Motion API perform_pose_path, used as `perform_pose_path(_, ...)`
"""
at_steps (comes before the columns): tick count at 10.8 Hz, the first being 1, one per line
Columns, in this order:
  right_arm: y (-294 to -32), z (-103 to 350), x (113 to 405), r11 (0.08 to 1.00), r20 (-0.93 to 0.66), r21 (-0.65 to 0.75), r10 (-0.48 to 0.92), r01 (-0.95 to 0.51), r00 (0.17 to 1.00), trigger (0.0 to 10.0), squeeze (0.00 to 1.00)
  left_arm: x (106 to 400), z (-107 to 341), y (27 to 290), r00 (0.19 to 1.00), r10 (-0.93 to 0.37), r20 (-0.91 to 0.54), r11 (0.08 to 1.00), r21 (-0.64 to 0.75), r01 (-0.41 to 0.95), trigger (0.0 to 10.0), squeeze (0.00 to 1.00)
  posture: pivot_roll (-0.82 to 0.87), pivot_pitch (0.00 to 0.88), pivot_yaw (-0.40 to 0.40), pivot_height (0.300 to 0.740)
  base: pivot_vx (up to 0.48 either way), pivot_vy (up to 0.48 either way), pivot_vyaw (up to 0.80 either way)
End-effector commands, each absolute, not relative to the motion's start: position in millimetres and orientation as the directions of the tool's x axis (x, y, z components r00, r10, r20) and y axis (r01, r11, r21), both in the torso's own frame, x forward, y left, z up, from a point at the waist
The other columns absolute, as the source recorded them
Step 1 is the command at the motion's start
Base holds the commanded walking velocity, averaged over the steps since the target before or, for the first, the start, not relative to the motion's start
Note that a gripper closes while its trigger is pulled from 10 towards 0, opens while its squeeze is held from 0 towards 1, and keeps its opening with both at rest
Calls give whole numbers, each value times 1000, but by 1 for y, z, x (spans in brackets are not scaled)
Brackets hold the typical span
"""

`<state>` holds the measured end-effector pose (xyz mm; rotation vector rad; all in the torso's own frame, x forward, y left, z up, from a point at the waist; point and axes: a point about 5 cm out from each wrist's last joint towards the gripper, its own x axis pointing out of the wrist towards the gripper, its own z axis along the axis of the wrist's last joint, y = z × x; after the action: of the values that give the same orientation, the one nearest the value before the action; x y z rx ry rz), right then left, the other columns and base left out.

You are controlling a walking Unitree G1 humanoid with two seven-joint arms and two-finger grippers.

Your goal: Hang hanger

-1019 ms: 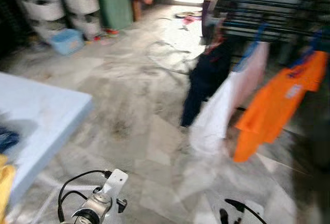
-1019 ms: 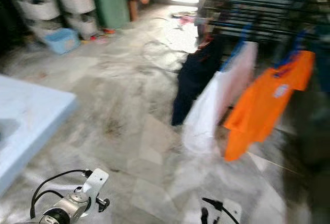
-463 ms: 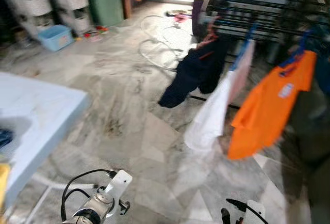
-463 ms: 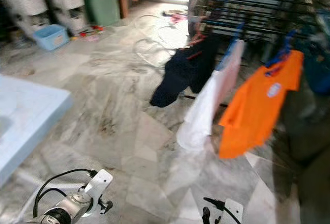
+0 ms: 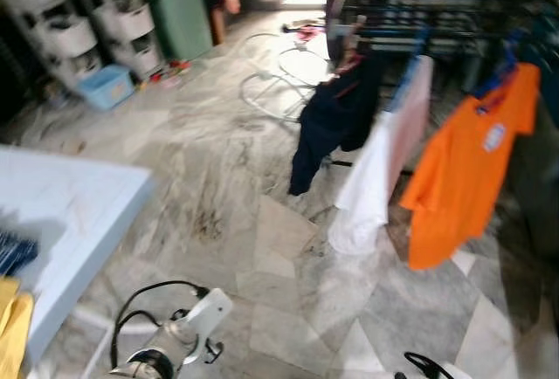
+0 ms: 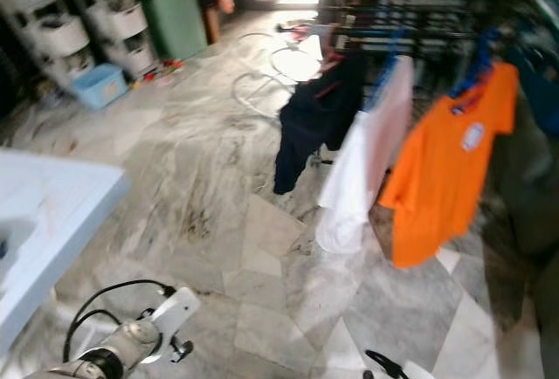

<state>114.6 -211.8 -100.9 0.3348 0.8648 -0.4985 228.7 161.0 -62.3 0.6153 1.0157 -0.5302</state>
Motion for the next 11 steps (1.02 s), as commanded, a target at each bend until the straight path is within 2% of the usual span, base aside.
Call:
perform_pose_path(1, -210, -101, 112, 818, -785, 85, -297, 569, 543, 10000, 0, 229, -62, 164, 420, -119, -900, 687, 231, 689, 10000, 0, -285, 0, 141, 740, 0, 0, 0)
perform_pose_path(4, -217, -101, 109, 836, -782, 66, -295, 545, 549, 10000, 0, 229, -62, 158, 436, -126, -891, 713, 224, 665, 10000, 0, -261, 0, 95, 740, 0, 0, 0)
perform_pose_path(7, -222, -96, 122, 880, -772, 55, -263, 472, 579, 10000, 0, 226, -65, 156, 436, -125, -891, 766, 193, 613, 10000, 0, -216, 0, 46, 740, 0, 0, -748)
perform_pose_path(9, -221, -97, 122, 889, -774, 53, -251, 454, 581, 10000, 0, 224, -66, 156, 429, -121, -895, 775, 185, 604, 10000, 0, -204, 0, 31, 740, 0, 0, 0)
perform_pose_path(11, -218, -98, 121, 893, -780, 53, -242, 446, 577, 10000, 0, 223, -66, 157, 426, -123, -896, 771, 184, 610, 10000, 0, -203, 0, 29, 740, 0, -272, 0)
